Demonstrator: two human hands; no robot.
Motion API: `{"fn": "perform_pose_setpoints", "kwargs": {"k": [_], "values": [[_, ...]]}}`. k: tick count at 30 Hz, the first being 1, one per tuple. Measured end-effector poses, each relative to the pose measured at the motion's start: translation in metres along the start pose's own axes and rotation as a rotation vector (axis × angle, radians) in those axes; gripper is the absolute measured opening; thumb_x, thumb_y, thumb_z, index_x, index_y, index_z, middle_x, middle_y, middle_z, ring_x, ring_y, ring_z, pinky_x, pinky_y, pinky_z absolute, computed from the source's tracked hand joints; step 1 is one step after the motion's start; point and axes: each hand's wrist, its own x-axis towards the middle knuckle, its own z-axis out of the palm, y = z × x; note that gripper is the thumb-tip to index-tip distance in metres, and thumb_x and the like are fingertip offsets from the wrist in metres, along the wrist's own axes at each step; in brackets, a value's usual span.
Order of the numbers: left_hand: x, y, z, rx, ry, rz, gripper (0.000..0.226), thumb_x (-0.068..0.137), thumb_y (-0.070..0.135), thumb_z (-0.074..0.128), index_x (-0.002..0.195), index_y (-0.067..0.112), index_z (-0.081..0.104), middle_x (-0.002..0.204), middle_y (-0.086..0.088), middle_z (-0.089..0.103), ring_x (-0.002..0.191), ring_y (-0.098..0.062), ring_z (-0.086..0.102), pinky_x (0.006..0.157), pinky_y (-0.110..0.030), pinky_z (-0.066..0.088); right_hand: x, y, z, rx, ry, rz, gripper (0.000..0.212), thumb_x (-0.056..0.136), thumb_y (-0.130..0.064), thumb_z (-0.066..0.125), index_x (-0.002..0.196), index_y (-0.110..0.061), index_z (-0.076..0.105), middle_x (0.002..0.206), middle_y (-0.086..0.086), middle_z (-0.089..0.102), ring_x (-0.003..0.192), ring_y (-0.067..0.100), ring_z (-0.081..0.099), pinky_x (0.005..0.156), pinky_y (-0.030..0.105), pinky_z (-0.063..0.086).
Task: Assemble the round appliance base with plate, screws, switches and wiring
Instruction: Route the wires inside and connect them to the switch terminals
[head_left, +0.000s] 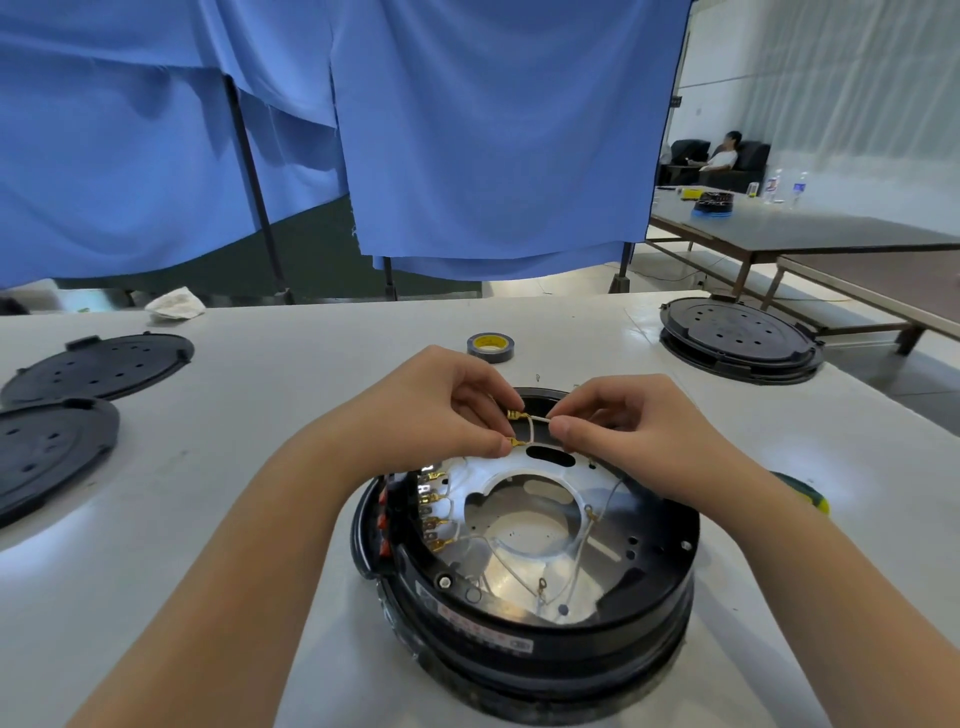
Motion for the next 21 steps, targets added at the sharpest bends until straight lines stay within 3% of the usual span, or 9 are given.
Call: {"fn": "perform_pose_setpoints", "kwargs": {"k": [3,9,12,16,21], "values": [[0.0,0.001,0.002,-0.018,0.001,0.02,0.029,0.075,0.002,0.079,0.096,0.021,0.072,0.079,0.005,0.076,0.072,-0.006,0.072,0.066,-0.01,0.051,0.001,-0.006,0.001,0.049,-0.024,0.007,0.003,0.079,-0.021,0.075,0.082,-0.022,0.074,0.074,-0.004,0.073,0.069,0.006,0.068,0.062,0.012,0.051],[-0.001,-0.001,-0.005,-0.05,0.009,0.031,0.029,0.075,0.007,0.081,0.097,0.023,0.071,0.081,0.004,0.076,0.075,-0.009,0.073,0.069,-0.014,0.055,0.01,-0.011,0.008,0.145,-0.057,0.122,0.003,0.081,-0.016,0.073,0.083,-0.013,0.073,0.069,0.003,0.072,0.066,0.013,0.07,0.065,0.024,0.058],[0.0,-0.004,-0.009,-0.043,0.011,0.023,0.029,0.074,0.012,0.083,0.098,0.024,0.071,0.082,0.006,0.077,0.077,-0.008,0.073,0.075,-0.018,0.057,0.013,-0.012,0.01,0.232,-0.091,0.202,0.005,0.084,-0.013,0.071,0.084,-0.008,0.071,0.069,0.007,0.072,0.065,0.013,0.069,0.062,0.022,0.057],[-0.003,-0.009,-0.018,-0.004,0.006,-0.015,0.027,0.074,0.025,0.083,0.098,0.03,0.072,0.088,0.013,0.076,0.083,-0.003,0.071,0.071,-0.013,0.054,0.015,-0.014,0.014,0.299,-0.146,0.318,0.004,0.085,-0.011,0.069,0.083,-0.008,0.07,0.07,0.005,0.072,0.068,0.014,0.069,0.067,0.026,0.059],[-0.007,-0.026,-0.042,-0.05,0.214,-0.079,0.008,0.084,0.03,0.073,0.092,0.029,0.075,0.085,0.01,0.076,0.08,-0.003,0.07,0.073,-0.024,0.05,0.013,-0.017,0.023,0.25,-0.26,0.415,0.006,0.086,-0.014,0.068,0.081,-0.011,0.071,0.072,0.002,0.072,0.067,0.011,0.069,0.061,0.021,0.053]]}}
